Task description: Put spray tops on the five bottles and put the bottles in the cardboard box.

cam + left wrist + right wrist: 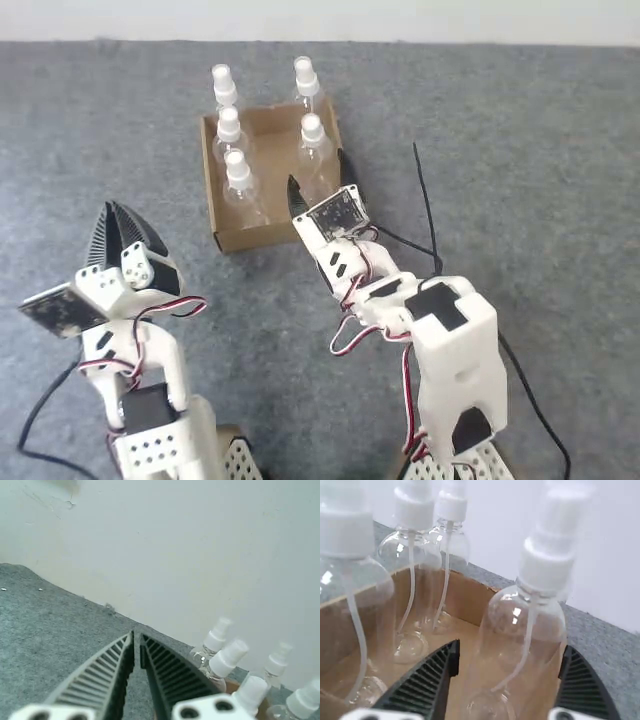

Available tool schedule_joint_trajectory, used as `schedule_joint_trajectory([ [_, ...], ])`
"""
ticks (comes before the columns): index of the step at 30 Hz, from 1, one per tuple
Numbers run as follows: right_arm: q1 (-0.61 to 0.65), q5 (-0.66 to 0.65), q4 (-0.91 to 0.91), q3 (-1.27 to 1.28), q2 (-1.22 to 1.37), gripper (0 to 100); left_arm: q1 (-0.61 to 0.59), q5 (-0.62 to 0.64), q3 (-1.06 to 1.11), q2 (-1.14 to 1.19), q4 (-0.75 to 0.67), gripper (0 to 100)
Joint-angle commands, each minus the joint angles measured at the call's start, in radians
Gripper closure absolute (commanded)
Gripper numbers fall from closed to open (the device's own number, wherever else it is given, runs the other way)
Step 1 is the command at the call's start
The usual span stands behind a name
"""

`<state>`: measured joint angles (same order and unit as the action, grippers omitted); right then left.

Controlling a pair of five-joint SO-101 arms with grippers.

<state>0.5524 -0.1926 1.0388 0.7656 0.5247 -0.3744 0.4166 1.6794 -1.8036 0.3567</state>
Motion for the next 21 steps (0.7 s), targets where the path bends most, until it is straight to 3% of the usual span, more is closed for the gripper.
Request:
schedule_joint_trajectory([
  [1, 0.002, -0.008, 0.015, 0.026, -0.105, 72.7, -0.002, 0.006, -0.002, -0.020, -0.038, 99],
  [21, 0.005, -0.008, 0.008, 0.238, -0.334, 72.7, -0.003, 0.006, -0.001, -0.020, -0.038, 99],
])
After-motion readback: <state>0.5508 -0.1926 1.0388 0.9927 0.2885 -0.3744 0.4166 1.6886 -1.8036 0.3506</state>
